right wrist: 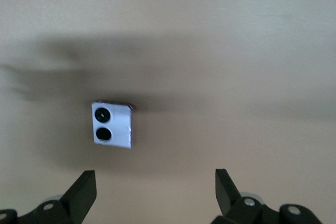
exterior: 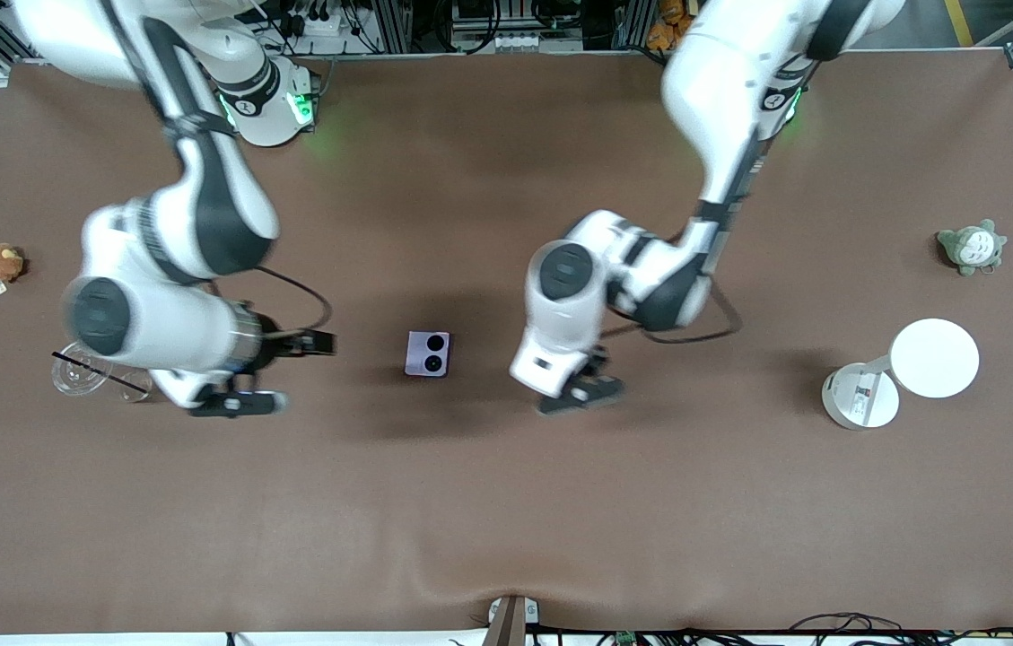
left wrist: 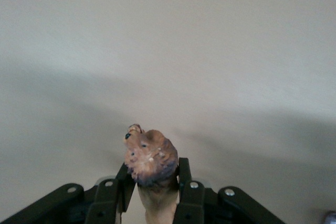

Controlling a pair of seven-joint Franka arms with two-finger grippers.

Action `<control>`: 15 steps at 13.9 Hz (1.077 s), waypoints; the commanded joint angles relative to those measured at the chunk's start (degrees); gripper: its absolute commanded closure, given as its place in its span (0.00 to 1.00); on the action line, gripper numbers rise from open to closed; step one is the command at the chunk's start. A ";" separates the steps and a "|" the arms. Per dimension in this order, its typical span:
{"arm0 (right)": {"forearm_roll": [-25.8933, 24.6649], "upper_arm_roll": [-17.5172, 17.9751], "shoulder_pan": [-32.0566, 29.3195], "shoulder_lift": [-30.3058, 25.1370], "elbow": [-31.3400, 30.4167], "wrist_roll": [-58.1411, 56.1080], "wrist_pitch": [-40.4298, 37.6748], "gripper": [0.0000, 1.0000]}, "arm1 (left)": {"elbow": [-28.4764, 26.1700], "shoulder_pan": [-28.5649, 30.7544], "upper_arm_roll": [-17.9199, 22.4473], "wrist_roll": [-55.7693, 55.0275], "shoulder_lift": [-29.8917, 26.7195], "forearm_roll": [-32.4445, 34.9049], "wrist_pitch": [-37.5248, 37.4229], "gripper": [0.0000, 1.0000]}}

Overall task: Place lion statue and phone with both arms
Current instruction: 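Grasp the lion with the left gripper while the right gripper grasps the phone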

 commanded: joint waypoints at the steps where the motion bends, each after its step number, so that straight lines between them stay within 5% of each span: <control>1: -0.31 -0.78 5.59 8.43 3.01 0.70 8.83 0.00 | -11.47 6.32 -0.94 12.26 -8.80 0.74 -0.36 1.00; 7: -4.96 -0.87 9.65 11.87 3.55 12.63 12.03 0.00 | -23.62 21.88 -1.11 37.06 -11.99 0.82 5.06 1.00; 11: -4.97 -0.70 10.27 14.68 3.55 13.88 12.73 0.00 | -28.72 24.88 -1.20 40.69 -10.23 0.82 14.48 1.00; 15: -4.45 -0.61 11.15 15.56 2.41 14.15 15.72 0.00 | -28.91 27.17 -1.29 44.73 -9.35 0.82 15.73 1.00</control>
